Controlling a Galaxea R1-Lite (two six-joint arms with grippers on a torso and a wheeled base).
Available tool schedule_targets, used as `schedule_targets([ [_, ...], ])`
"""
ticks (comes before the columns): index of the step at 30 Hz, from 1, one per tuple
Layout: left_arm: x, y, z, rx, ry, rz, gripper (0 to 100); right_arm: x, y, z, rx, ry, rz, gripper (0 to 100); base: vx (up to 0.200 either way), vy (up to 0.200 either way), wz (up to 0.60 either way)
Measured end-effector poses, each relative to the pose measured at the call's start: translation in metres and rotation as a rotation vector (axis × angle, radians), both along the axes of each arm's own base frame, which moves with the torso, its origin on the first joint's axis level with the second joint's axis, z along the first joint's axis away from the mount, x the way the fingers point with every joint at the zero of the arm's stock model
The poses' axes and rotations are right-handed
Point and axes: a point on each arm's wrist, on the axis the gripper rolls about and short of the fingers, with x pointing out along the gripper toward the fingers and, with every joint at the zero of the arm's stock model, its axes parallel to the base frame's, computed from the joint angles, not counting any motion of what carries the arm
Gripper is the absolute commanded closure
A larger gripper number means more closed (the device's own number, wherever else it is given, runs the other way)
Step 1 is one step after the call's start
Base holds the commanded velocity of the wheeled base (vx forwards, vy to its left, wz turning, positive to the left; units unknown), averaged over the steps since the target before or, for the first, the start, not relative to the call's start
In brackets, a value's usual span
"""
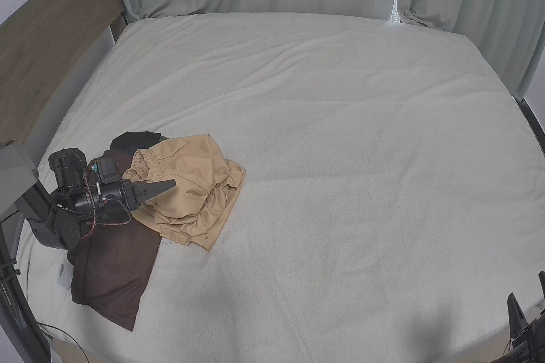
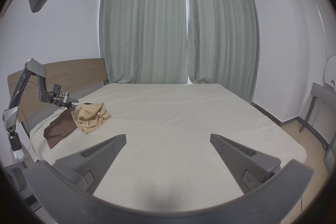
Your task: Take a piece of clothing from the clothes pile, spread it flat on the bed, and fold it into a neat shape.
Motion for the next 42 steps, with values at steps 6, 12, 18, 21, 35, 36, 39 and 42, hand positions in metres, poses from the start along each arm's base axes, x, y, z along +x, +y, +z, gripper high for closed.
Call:
schedule_targets([
  [6, 0.003, -0.012, -0.007, -0.002, -0.009, -0.037, 0, 0.000, 0.000, 0.000, 0.000, 0.000, 0.000, 0, 0.000, 0.000, 0.00],
  [12, 0.007, -0.016, -0.014, 0.001, -0.029, -0.042, 0, 0.000, 0.000, 0.000, 0.000, 0.000, 0.000, 0, 0.000, 0.000, 0.00],
  [18, 0.009, -0.016, -0.022, 0.001, -0.014, -0.040, 0, 0.000, 0.000, 0.000, 0.002, 0.000, -0.001, 0, 0.000, 0.000, 0.00],
  [21, 0.010, -0.017, -0.024, 0.001, -0.009, -0.041, 100, 0.000, 0.000, 0.000, 0.002, 0.000, 0.000, 0, 0.000, 0.000, 0.00],
  [35, 0.008, -0.015, -0.022, -0.002, -0.029, -0.033, 100, 0.000, 0.000, 0.000, 0.002, 0.000, 0.000, 0, 0.000, 0.000, 0.00],
  [36, 0.006, -0.015, -0.021, -0.002, -0.036, -0.032, 100, 0.000, 0.000, 0.000, 0.003, 0.000, 0.000, 0, 0.000, 0.000, 0.00],
  [39, -0.002, -0.016, -0.019, -0.014, -0.049, -0.032, 100, 0.000, 0.000, 0.000, 0.003, 0.000, 0.000, 0, 0.000, 0.000, 0.00],
  [42, -0.011, -0.019, -0.015, -0.034, -0.077, -0.035, 100, 0.000, 0.000, 0.000, 0.003, 0.000, 0.000, 0, 0.000, 0.000, 0.00],
])
